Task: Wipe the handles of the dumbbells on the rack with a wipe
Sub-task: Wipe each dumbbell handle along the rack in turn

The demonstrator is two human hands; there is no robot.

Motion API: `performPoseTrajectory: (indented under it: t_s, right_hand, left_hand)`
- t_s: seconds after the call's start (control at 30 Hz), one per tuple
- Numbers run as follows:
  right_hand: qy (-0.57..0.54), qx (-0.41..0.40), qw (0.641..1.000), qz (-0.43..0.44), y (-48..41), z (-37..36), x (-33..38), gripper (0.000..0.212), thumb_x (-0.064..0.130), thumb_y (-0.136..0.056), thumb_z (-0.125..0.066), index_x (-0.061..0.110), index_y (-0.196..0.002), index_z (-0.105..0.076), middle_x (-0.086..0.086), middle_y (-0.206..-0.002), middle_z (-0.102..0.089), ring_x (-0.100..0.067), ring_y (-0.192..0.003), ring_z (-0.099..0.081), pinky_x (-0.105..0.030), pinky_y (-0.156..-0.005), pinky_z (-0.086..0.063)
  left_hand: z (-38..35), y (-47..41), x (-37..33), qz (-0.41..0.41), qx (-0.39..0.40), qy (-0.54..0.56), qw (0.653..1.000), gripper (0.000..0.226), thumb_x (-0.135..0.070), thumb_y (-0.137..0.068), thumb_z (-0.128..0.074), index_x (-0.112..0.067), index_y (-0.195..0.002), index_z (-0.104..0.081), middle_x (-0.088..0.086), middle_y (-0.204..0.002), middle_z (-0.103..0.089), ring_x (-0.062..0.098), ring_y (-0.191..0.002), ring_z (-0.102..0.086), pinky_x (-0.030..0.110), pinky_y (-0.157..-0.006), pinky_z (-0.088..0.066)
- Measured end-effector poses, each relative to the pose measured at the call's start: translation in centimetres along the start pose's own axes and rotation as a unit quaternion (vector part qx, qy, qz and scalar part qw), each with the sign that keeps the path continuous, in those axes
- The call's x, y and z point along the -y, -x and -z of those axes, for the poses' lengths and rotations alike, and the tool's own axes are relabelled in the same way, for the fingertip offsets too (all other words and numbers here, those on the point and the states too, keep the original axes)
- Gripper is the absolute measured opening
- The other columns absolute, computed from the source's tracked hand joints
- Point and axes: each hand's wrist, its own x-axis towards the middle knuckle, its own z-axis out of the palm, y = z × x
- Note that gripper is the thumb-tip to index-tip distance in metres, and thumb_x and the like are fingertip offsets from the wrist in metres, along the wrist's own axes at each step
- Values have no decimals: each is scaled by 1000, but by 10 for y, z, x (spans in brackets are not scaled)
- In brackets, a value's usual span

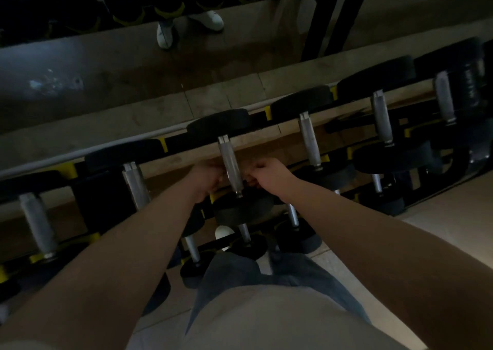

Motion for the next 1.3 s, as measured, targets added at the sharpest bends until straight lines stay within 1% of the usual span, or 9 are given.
performPoseTrajectory:
  t_s: [0.1, 0.23, 0.37, 0.53, 0.7, 0.9, 1.03, 1.17, 1.3]
  right_hand:
    - [-4, 14, 1000, 1, 3, 6, 4, 13, 19, -101, -58, 15, -102, -70, -6, -101, -73, -20, -96, -69, -34, -88, -53]
    - [-4, 28, 1000, 0, 4, 7, 4, 14, 18, -101, -57, 15, -104, -70, -6, -102, -72, -18, -95, -68, -27, -78, -52]
    - [3, 43, 999, 28, 3, 12, 1, 12, 20, -100, -58, 19, -97, -70, -3, -98, -72, -18, -94, -68, -30, -82, -54]
    - [-5, 84, 995, 61, 7, 42, -5, 13, 25, -102, -57, 22, -109, -68, -4, -102, -72, -17, -91, -69, -38, -86, -58]
    - [-12, 128, 984, 124, 17, 94, -14, 18, 27, -101, -61, 28, -118, -63, 0, -107, -72, -15, -92, -71, -35, -86, -61]
    - [22, 99, 972, 211, 26, 167, -39, 20, 34, -95, -69, 32, -114, -70, 10, -99, -73, -5, -87, -69, -24, -79, -59]
    - [-20, 75, 981, 175, 16, 206, -57, 11, 26, -93, -72, 28, -103, -68, 4, -96, -72, -11, -88, -71, -26, -78, -61]
    - [-106, 88, 984, 117, 4, 221, -66, 14, 18, -93, -71, 21, -106, -66, 0, -104, -72, -15, -97, -72, -32, -83, -62]
    - [-116, 60, 983, 132, -1, 221, -68, 15, 14, -96, -67, 20, -109, -63, 1, -102, -69, -14, -92, -71, -30, -78, -63]
  left_hand:
    - [1, -1, -19, -5, -104, 212, 972, 17, -11, -99, -52, -15, -91, -66, 1, -66, -54, 7, -46, -46, 13, -36, -32]
    - [-8, 15, -12, -9, -102, 49, 994, 10, -13, -98, -57, -12, -97, -67, 3, -68, -56, 10, -53, -48, 14, -37, -37]
    - [-16, 25, 1, 32, -74, -130, 988, 16, -21, -88, -67, -5, -86, -72, 15, -86, -69, 21, -70, -60, 27, -61, -46]
    - [-32, 52, -15, -37, -193, 86, 977, 6, -24, -89, -69, -30, -91, -69, -5, -97, -66, 17, -97, -61, 32, -84, -51]
    - [-83, 75, -43, -86, -171, 113, 975, 8, -32, -90, -70, -33, -98, -72, -1, -98, -69, 12, -76, -59, 23, -59, -45]
    - [-172, 71, -85, -85, -177, 134, 971, 18, -39, -91, -68, -28, -105, -71, 1, -96, -68, 16, -80, -57, 26, -57, -40]
    - [-218, 62, -101, -87, -191, 142, 967, 19, -39, -88, -71, -29, -104, -71, 1, -101, -71, 18, -90, -65, 34, -72, -55]
    - [-243, 59, -110, -65, -186, 175, 965, 15, -38, -90, -70, -28, -101, -72, 6, -97, -70, 13, -62, -53, 24, -50, -40]
    - [-248, 52, -113, -62, -181, 134, 972, 25, -39, -90, -69, -23, -108, -72, 2, -92, -68, 8, -65, -52, 22, -50, -37]
